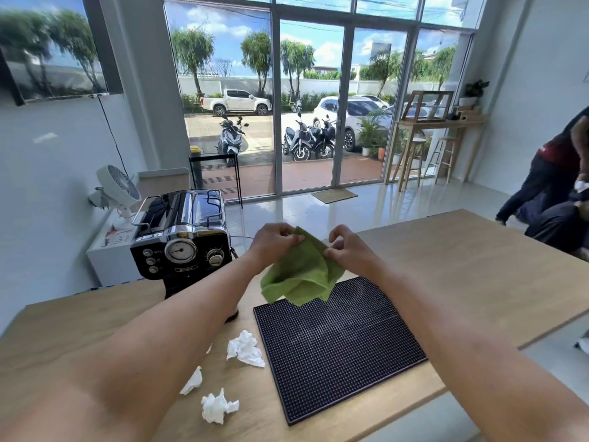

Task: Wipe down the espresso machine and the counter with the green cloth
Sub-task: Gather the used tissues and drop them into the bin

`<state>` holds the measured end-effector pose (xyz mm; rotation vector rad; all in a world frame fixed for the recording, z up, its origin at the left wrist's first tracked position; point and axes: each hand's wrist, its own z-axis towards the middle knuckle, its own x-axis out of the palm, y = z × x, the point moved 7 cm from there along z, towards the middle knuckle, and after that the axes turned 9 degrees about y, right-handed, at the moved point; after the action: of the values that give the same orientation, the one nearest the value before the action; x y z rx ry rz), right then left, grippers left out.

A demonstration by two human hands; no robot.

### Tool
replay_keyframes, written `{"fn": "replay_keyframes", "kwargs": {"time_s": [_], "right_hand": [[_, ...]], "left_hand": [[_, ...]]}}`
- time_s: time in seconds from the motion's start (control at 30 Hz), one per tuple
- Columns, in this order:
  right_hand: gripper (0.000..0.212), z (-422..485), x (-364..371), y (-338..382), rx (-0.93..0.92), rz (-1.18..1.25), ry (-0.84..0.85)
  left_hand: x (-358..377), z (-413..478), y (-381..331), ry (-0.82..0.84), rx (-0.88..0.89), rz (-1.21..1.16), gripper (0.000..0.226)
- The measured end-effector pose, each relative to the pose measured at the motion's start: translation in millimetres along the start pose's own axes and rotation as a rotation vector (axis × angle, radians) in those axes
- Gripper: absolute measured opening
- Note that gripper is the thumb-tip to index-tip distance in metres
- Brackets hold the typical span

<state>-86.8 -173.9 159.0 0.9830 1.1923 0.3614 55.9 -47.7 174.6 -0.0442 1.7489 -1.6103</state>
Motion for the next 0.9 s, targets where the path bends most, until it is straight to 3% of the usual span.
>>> {"fn": "replay_keyframes", "kwargs": {"time_s": [0.13, 0.3, 0.43, 0.57, 0.73, 0.9], "right_hand": [[0.019, -5, 8, -17, 0.018, -0.301, -0.086], [0.023, -4, 29, -20, 0.080, -0.195, 0.003], [0.044, -2, 41, -29, 0.105, -0.171, 0.014], [0.025, 0, 44, -31, 0.095, -0.182, -0.042], [0.011, 3, 28, -26, 0.026, -0.117, -0.023], [0.004, 9, 20, -20, 0.027, -0.272, 0.027]], "left_hand": [[-6, 3, -4, -0.042, 0.029, 0.131, 0.012], [-6, 5, -7, -0.051, 0.042, 0.106, 0.016], [-7, 6, -4, -0.016, 0.052, 0.064, 0.014], [-7, 5, -6, 0.021, 0.098, 0.107, 0.016], [-15, -3, -9, 0.096, 0.188, 0.542, 0.024], [-17, -8, 2, 0.135, 0.196, 0.802, 0.021]]}}
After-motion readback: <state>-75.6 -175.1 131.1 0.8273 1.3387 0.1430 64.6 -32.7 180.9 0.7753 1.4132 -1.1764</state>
